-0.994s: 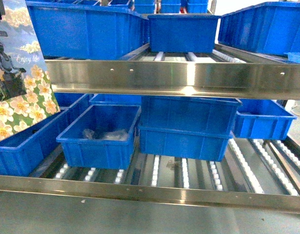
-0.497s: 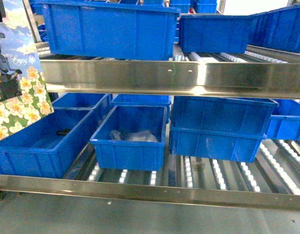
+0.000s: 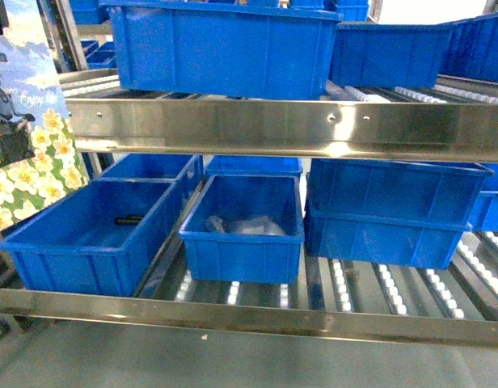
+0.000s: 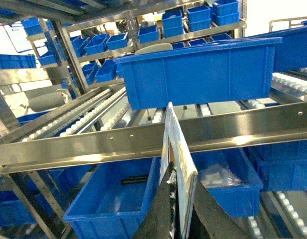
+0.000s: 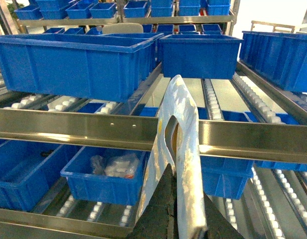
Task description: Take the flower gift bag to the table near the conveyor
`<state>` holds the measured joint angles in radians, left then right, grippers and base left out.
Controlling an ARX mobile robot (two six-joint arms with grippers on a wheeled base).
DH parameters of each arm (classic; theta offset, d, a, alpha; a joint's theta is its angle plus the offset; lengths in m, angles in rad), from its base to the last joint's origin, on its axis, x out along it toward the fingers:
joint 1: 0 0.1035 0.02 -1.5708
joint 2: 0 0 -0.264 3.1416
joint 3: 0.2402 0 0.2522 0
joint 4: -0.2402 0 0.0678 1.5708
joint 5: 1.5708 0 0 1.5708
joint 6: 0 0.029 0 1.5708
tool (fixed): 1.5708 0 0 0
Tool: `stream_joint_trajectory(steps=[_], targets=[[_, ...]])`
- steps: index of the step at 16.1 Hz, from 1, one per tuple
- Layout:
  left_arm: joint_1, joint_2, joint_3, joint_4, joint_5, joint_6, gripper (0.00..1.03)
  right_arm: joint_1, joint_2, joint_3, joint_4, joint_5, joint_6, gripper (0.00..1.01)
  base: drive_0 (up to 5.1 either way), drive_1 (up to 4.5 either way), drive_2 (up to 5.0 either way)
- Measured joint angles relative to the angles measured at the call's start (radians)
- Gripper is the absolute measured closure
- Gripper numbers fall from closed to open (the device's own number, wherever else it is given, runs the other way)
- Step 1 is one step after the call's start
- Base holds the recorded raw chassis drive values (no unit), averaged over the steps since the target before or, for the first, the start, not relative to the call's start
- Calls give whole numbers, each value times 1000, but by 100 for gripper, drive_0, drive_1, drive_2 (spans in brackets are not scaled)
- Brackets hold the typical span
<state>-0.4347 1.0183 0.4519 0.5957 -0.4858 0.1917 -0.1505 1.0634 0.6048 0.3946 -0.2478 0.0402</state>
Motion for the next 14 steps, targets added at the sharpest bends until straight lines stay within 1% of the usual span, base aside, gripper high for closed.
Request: stream_joint_trajectory(steps=[14], targets=[[0,0,0,-3,0,0,101,0,1,0,-5,0,0,99,-491,246,246]])
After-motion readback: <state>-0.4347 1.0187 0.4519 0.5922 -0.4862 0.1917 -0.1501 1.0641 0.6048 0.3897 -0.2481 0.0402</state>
